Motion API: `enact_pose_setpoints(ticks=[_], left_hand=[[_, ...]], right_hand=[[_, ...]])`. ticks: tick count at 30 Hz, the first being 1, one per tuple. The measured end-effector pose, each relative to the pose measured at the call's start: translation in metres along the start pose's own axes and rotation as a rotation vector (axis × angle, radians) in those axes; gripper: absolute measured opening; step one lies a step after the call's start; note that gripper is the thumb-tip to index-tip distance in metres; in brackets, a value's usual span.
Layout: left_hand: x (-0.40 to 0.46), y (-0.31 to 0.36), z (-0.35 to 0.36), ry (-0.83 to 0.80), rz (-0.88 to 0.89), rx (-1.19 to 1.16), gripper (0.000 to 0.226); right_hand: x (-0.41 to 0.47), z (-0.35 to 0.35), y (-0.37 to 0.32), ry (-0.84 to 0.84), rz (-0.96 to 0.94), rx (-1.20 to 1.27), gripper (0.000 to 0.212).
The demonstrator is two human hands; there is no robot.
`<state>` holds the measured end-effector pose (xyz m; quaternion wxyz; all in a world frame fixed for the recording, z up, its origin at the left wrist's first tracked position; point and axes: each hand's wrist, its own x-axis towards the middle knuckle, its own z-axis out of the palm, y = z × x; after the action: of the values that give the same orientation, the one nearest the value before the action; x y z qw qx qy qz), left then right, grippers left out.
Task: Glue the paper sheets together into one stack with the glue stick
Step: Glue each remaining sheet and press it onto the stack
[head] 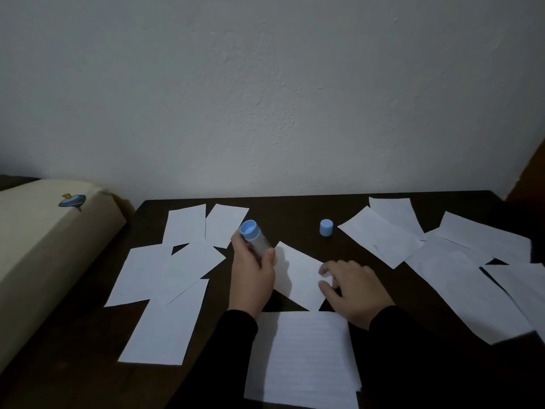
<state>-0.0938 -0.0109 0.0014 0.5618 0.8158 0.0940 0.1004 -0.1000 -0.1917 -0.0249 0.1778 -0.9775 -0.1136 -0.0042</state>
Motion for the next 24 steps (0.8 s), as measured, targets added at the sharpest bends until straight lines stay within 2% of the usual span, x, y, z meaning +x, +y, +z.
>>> enact_pose_setpoints(ticks=[2, 4, 6, 8, 12, 16, 24], left_hand=[[0.0, -0.001, 0.001, -0.01, -0.009, 0.001, 0.067], [0.0, -0.002, 0.0, -0.017, -0.018, 0.006, 0.067], [0.0, -0.002, -0.001, -0.018, -0.022, 0.012, 0.067], [0.001, -0.003, -0.001, -0.015, -0.025, 0.02, 0.068], [0.002, -0.004, 0.001, -0.022, -0.027, 0.044, 0.068], [0.001, -0.004, 0.003, -0.036, -0.024, 0.06, 0.068], [0.001, -0.005, 0.001, -0.02, -0.023, 0.082, 0.066]], right_hand=[[0.0, 0.001, 0.006, -0.026, -0.066, 0.016, 0.032], [0.0, 0.002, 0.012, -0.122, -0.082, -0.02, 0.045], [0.001, 0.003, 0.013, -0.243, -0.02, -0.078, 0.056], [0.004, 0.008, 0.01, -0.285, 0.036, -0.165, 0.06], [0.003, 0.011, -0.007, -0.304, 0.114, -0.334, 0.064], [-0.002, 0.015, -0.019, -0.254, 0.154, -0.36, 0.07], [-0.002, 0.01, -0.025, -0.197, 0.222, -0.411, 0.055]])
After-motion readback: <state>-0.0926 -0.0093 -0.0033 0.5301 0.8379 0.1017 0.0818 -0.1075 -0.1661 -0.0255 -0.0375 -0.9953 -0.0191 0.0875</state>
